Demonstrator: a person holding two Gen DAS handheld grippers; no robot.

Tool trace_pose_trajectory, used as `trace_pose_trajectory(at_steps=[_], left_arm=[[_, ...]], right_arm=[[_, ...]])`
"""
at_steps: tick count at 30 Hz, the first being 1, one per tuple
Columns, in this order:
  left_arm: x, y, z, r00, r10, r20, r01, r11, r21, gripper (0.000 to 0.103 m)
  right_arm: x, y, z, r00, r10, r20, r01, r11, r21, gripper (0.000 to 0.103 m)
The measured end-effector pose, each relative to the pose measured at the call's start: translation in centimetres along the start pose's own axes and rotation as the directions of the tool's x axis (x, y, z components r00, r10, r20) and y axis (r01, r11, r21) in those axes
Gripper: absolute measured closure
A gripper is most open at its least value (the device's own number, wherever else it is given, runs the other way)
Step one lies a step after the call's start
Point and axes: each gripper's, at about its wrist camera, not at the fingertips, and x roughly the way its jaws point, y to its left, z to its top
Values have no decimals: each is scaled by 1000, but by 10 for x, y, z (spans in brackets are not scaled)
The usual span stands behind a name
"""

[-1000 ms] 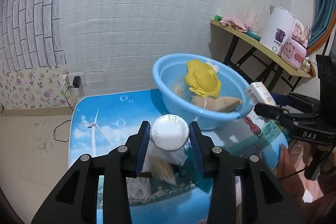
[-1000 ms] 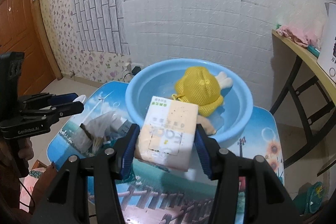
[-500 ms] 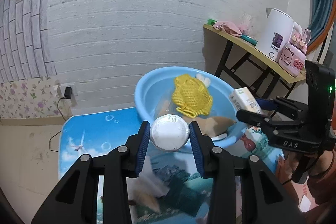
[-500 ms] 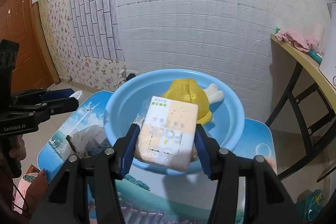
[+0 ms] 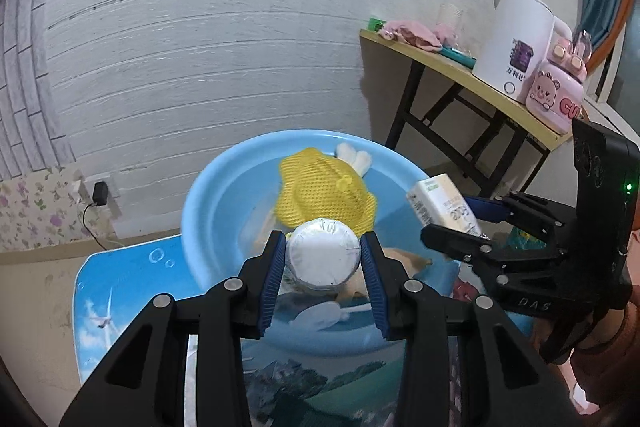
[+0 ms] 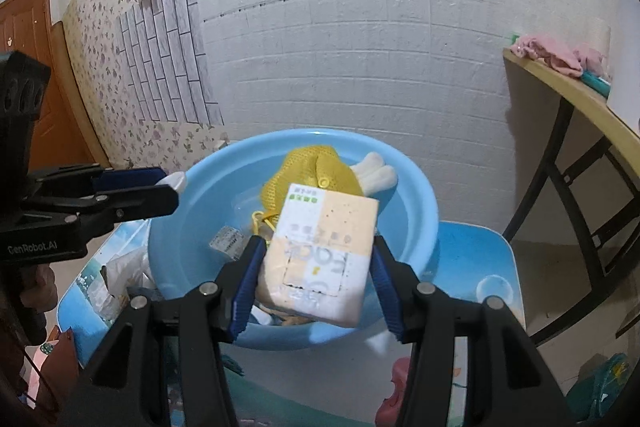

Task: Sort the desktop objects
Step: 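Carry the round lid with the left tool to the basin while the right tool carries the tissue pack, then open both tools over the basin to drop the lid and tissue pack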

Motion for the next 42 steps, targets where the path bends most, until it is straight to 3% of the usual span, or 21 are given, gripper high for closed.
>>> trace_pose_trajectory(at_steps=[10,15,19,21,22,34,42], left_arm=[[39,-14,13,999,10,-46,-9,1000,24,65],[43,-13,13,999,13,-46,-13,1000,16,30],[39,-10,8,998,36,-47,-36,999,3,30],[36,-8,6,998,48,-45,-48,999,4,27],[34,-6,4,997,56,-46,-56,998,3,26],[11,0,-17,996,68,-52,-68,998,-7,15],[-12,-8,-39,996,66,-56,-63,996,63,7]], right_arm=[[1,-16,-3,1000,14,19,-14,1000,23,51],[5,-19,-4,999,30,11,-30,999,29,51],[9,-16,-3,999,53,10,-53,998,19,50],[9,-13,-5,998,55,13,-55,998,14,36],[7,-12,-6,998,53,20,-53,999,13,33],[-10,-8,-29,999,39,-14,-39,998,48,33],[-26,5,-42,999,14,-53,-12,999,31,33]])
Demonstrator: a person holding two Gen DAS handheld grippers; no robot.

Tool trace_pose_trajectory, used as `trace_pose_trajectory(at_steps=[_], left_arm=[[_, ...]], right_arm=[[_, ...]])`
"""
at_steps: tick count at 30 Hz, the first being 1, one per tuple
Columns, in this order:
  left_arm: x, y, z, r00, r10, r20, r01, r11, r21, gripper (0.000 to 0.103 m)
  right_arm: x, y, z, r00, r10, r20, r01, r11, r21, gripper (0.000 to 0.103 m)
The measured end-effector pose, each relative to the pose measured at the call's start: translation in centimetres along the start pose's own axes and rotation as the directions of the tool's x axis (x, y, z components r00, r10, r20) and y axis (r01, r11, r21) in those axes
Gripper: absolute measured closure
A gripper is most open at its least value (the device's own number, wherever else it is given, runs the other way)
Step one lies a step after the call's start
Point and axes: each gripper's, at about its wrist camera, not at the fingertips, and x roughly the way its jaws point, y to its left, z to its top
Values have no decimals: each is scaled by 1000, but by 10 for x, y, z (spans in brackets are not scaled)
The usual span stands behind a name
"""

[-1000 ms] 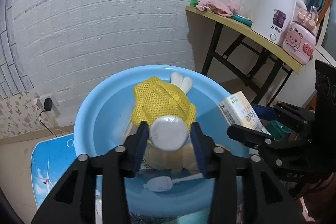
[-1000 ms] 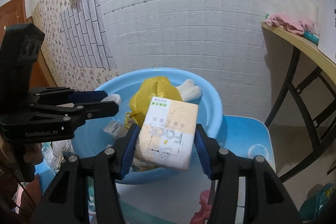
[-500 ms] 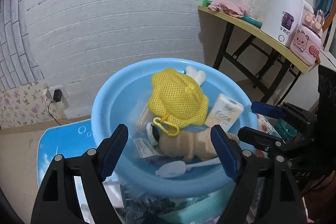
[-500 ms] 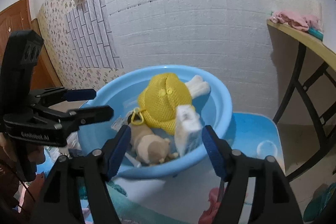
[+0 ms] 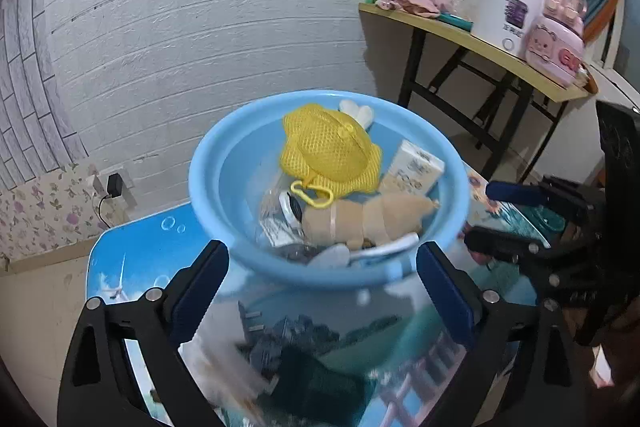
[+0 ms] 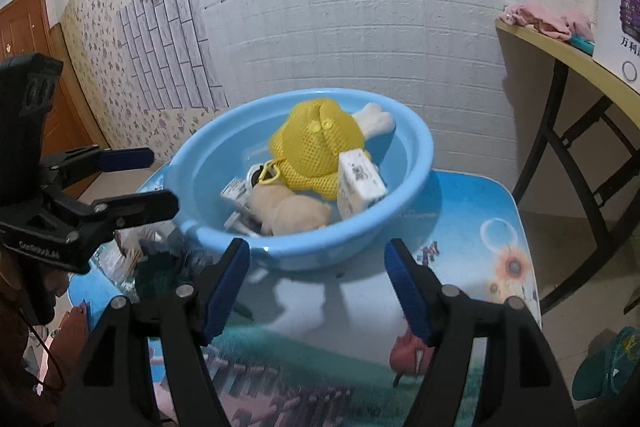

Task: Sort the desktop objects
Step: 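Open both tools over the basin to drop the lid and tissue pack, then withdraw both tools from the basin back over the table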

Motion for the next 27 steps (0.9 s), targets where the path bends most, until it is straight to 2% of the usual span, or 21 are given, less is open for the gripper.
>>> trace_pose_trajectory(at_steps=[6,10,13,16,24,27], left_arm=[[-24,11,-18,1000,-3,15,3,1000,20,7],[-38,25,-33,1000,8,27,-8,1000,6,7],[-46,34,-46,1000,14,28,-14,1000,-6,7],[-52,45,-60,1000,11,25,-11,1000,-24,7],[-53,74,-93,999,41,-10,-42,996,-78,7],[-50,82,-104,999,39,-23,-41,994,-100,7]], right_arm=[[-6,11,-9,999,2,-32,0,999,39,33],[-1,18,-16,997,36,-70,-29,995,98,33],[6,31,-23,992,64,-109,-53,993,101,33],[8,50,-29,987,98,-128,-91,994,67,33],[18,87,-36,984,59,-167,-65,997,-31,33],[24,96,-38,982,71,-175,-82,995,-57,33]])
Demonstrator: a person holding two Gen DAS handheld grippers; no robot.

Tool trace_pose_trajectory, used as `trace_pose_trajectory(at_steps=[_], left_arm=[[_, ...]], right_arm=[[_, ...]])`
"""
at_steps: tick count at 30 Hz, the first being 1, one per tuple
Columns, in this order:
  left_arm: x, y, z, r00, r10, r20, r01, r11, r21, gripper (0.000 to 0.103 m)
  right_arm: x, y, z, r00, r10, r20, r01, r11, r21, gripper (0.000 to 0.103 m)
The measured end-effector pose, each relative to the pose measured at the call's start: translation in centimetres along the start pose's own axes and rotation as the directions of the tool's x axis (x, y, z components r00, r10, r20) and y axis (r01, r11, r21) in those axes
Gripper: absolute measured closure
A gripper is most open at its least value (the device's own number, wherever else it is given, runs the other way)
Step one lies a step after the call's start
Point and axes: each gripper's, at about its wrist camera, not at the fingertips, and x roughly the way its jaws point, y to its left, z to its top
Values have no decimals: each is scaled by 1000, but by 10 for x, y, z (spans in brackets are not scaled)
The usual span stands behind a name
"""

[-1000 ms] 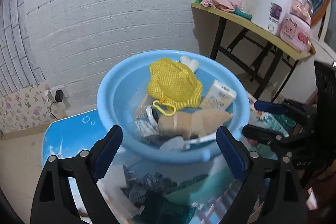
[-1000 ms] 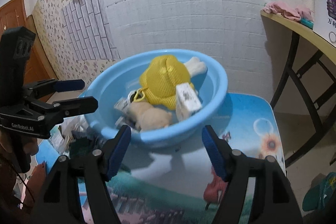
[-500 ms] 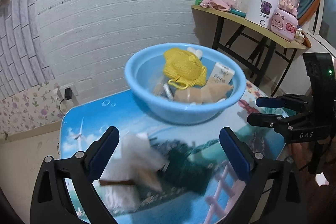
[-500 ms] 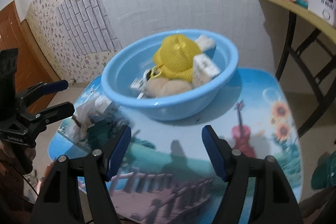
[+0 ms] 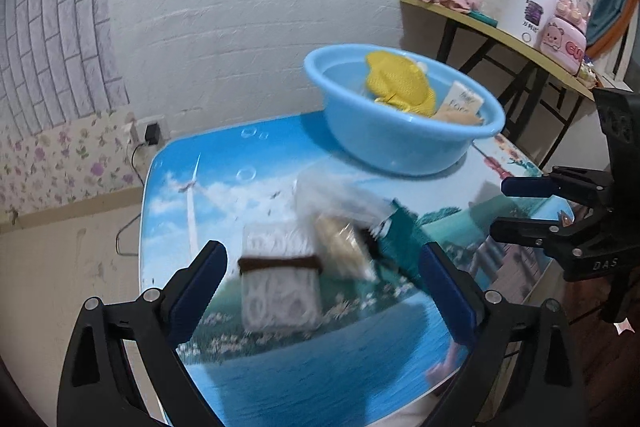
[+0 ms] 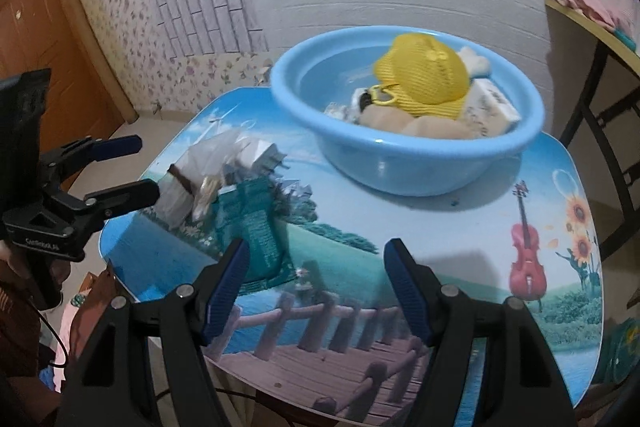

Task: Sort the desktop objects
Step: 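Withdraw both tools from the basin back over the table, then grasp the floss-pick box with the left tool while the right tool grasps the green packet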

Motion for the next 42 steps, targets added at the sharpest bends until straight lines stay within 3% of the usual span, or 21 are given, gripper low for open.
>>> trace_pose_trajectory(at_steps=[10,14,16,17,20,26,29,33,42], left_arm=[[21,21,-25,999,-2,-51,-1,999,-53,7],[33,25,-29,995,72,-69,-76,996,-43,7],[36,30,-30,996,54,-73,-59,996,-60,7],[37,32,-30,996,47,-73,-51,997,-65,12],[42,34,-31,996,11,-88,-16,998,-64,48],[48,29,-28,998,16,-68,-19,999,-44,49],[53,25,-27,997,52,-49,-53,998,-19,48],[55,20,-24,994,91,-68,-90,996,11,48],[32,23,-18,997,61,-36,-64,996,-65,48]], right_arm=[[23,37,-5,998,-1,-56,-6,992,-126,33],[32,44,-4,997,-7,-77,-5,990,-144,33],[35,46,-2,997,-9,-81,-3,989,-151,33],[37,47,-1,997,-11,-82,-2,988,-155,33],[42,49,2,995,-16,-94,0,986,-168,33],[53,52,7,995,-13,-101,-7,980,-199,33],[60,49,8,993,-14,-120,-10,982,-190,35],[62,47,8,992,-18,-126,-7,981,-194,57],[45,31,11,995,5,-102,-19,990,-138,58]])
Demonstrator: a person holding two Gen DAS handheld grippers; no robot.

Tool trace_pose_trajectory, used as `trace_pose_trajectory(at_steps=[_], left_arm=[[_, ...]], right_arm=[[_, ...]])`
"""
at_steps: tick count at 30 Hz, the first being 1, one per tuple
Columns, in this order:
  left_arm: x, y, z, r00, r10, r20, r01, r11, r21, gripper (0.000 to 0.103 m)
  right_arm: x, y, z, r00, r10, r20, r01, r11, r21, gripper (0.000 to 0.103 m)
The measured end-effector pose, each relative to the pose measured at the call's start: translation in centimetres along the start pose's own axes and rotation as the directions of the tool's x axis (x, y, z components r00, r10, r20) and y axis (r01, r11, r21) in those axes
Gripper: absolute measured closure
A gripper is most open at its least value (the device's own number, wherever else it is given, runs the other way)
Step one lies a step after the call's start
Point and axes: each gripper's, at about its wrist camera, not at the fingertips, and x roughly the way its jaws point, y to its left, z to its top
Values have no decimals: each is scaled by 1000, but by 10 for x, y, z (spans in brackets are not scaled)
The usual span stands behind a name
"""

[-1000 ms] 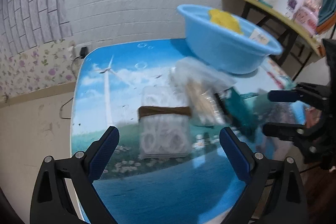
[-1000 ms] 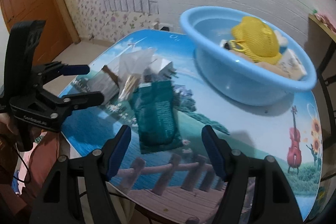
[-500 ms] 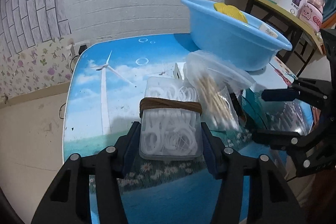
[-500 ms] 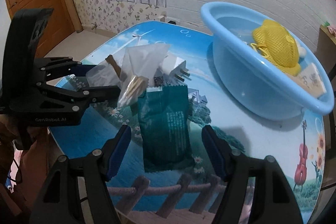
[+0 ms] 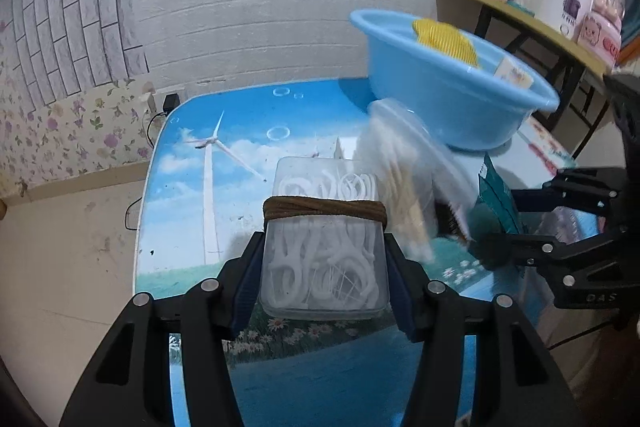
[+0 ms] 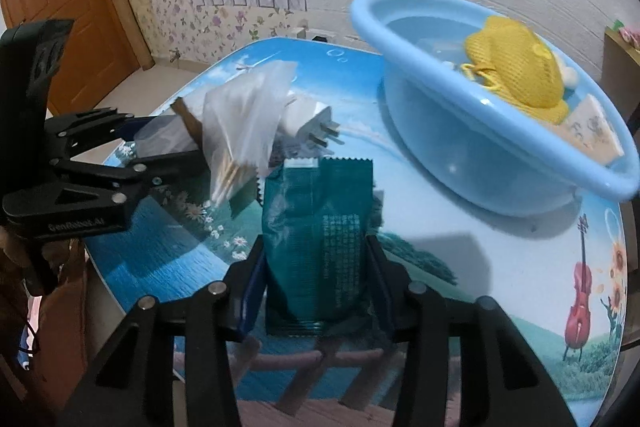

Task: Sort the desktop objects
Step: 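Grasp the floss-pick box with the left tool while the right tool grasps the green packet, then carry the floss box and green packet with both tools over the basin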

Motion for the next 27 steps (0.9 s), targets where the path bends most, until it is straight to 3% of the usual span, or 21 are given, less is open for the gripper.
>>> trace_pose_trajectory(at_steps=[12,18,21,27], left_arm=[[-56,-30,37,984,-79,160,88,995,-49,48],[-62,-49,46,980,-102,172,112,993,-49,48],[-67,-53,52,977,-122,176,141,986,-94,48],[-75,-85,67,968,-143,206,153,988,-31,48]], right_arm=[[-43,-16,4,995,25,94,-28,999,35,58],[-74,-28,0,981,59,182,-69,996,48,58],[-84,-40,-2,974,57,221,-73,995,65,58],[-97,-61,-10,964,26,264,-58,992,116,58]])
